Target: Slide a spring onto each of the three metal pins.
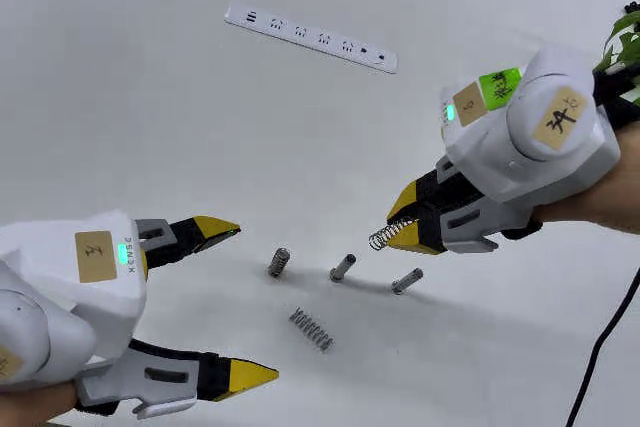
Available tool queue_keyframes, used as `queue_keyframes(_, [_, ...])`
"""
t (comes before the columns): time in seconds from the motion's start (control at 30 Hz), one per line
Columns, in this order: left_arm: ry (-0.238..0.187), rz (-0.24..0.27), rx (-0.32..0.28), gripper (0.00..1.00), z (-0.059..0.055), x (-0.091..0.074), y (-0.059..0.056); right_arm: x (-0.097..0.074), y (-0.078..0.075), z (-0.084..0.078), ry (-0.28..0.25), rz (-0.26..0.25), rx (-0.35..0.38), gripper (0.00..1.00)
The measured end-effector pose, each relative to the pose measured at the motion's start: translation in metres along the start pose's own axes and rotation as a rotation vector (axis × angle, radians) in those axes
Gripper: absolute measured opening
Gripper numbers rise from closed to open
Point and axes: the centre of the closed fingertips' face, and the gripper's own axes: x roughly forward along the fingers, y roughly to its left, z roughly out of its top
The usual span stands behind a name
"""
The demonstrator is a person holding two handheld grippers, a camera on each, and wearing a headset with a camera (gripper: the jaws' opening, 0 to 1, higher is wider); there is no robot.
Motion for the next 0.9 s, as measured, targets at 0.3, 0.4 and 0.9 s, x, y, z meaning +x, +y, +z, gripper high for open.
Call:
queue_keyframes(0.3, [0.011,0.008,-0.025,0.91,-0.009,0.003,0.004,0.026,-0.004,-0.007,0.045,0.035,-0.012,0.12])
queue_keyframes(0.4, [0.013,0.007,-0.033,0.91,-0.011,0.004,0.004,0.033,-0.003,-0.010,0.061,0.042,-0.020,0.12])
queue_keyframes(0.9, [0.003,-0.004,-0.065,0.91,-0.011,0.005,0.001,0.047,-0.005,-0.016,0.098,0.052,-0.050,0.12])
